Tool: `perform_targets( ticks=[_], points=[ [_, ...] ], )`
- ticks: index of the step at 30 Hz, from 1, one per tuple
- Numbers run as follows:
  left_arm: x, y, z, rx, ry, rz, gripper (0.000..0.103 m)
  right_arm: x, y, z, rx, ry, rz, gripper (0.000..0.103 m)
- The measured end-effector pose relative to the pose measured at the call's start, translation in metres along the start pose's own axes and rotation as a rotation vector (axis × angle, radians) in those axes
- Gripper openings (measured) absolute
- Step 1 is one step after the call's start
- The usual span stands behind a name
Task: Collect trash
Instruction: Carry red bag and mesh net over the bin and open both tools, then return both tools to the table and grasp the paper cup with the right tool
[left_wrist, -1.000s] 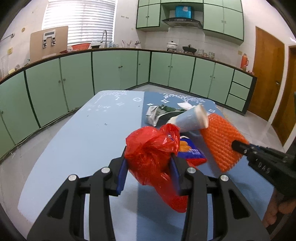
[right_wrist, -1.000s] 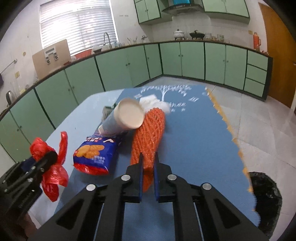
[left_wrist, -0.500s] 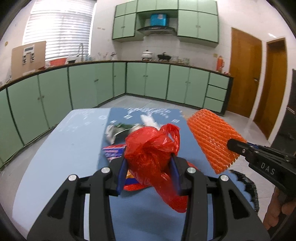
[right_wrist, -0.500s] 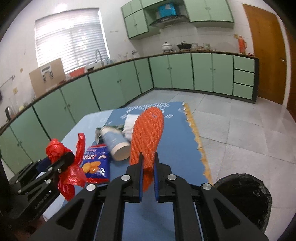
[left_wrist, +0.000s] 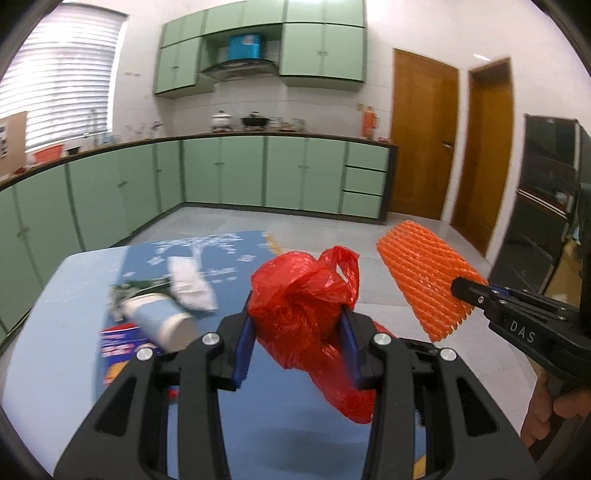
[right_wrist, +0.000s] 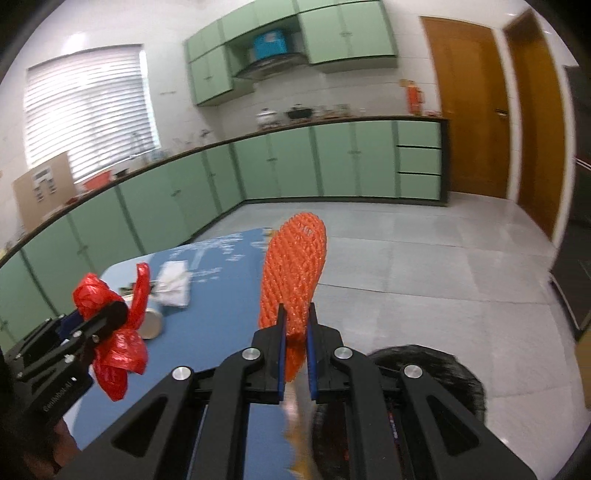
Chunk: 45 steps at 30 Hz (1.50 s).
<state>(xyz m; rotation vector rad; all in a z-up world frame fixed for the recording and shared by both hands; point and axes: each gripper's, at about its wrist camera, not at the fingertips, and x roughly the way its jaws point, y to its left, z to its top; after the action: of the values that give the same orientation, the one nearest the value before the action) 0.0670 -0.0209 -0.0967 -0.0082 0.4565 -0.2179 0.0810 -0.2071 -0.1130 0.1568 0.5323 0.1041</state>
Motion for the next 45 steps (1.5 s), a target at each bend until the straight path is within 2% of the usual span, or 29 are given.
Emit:
perform_targets(
  ticks=[6, 13, 19, 22, 24, 27, 28, 29, 30, 36, 38, 41, 45],
  points=[
    [0.040, -0.052, -0.001, 0.038, 0.028, -0.104, 0.038, -0.001, -0.059, -0.013, 0.060, 0.007, -0.142, 0.009],
    [0.088, -0.105, -0.010, 0.067, 0.101, -0.191, 0.039, 0.002, -0.116, -0.038, 0.117, 0.067, -0.254, 0.009],
    [0.117, -0.140, -0.021, 0.101, 0.140, -0.221, 0.040, 0.007, -0.150, -0.059, 0.164, 0.113, -0.313, 0.009],
    [0.126, -0.154, -0.025, 0.120, 0.152, -0.222, 0.046, 0.012, -0.161, -0.070, 0.178, 0.145, -0.326, 0.012],
    [0.133, -0.160, -0.029, 0.135, 0.171, -0.229, 0.053, 0.018, -0.169, -0.077, 0.187, 0.166, -0.339, 0.013],
    [0.139, -0.161, -0.031, 0.145, 0.190, -0.232, 0.056, 0.025, -0.178, -0.086, 0.204, 0.196, -0.351, 0.017],
    [0.141, -0.162, -0.033, 0.148, 0.197, -0.235, 0.057, 0.026, -0.180, -0.088, 0.210, 0.203, -0.352, 0.024],
    [0.143, -0.162, -0.033, 0.149, 0.202, -0.238, 0.059, 0.027, -0.182, -0.090, 0.215, 0.213, -0.357, 0.038],
    [0.143, -0.161, -0.034, 0.148, 0.206, -0.241, 0.061, 0.028, -0.184, -0.091, 0.216, 0.215, -0.364, 0.043],
    [0.138, -0.154, -0.026, 0.130, 0.188, -0.240, 0.064, 0.019, -0.181, -0.085, 0.223, 0.193, -0.377, 0.051],
    [0.131, -0.147, -0.021, 0.115, 0.172, -0.232, 0.065, 0.014, -0.176, -0.079, 0.218, 0.169, -0.373, 0.058],
    [0.115, -0.128, -0.010, 0.095, 0.128, -0.202, 0.068, 0.009, -0.165, -0.064, 0.198, 0.131, -0.355, 0.067],
    [0.090, -0.089, 0.004, 0.056, 0.072, -0.127, 0.072, 0.004, -0.135, -0.035, 0.152, 0.062, -0.302, 0.077]
  ],
)
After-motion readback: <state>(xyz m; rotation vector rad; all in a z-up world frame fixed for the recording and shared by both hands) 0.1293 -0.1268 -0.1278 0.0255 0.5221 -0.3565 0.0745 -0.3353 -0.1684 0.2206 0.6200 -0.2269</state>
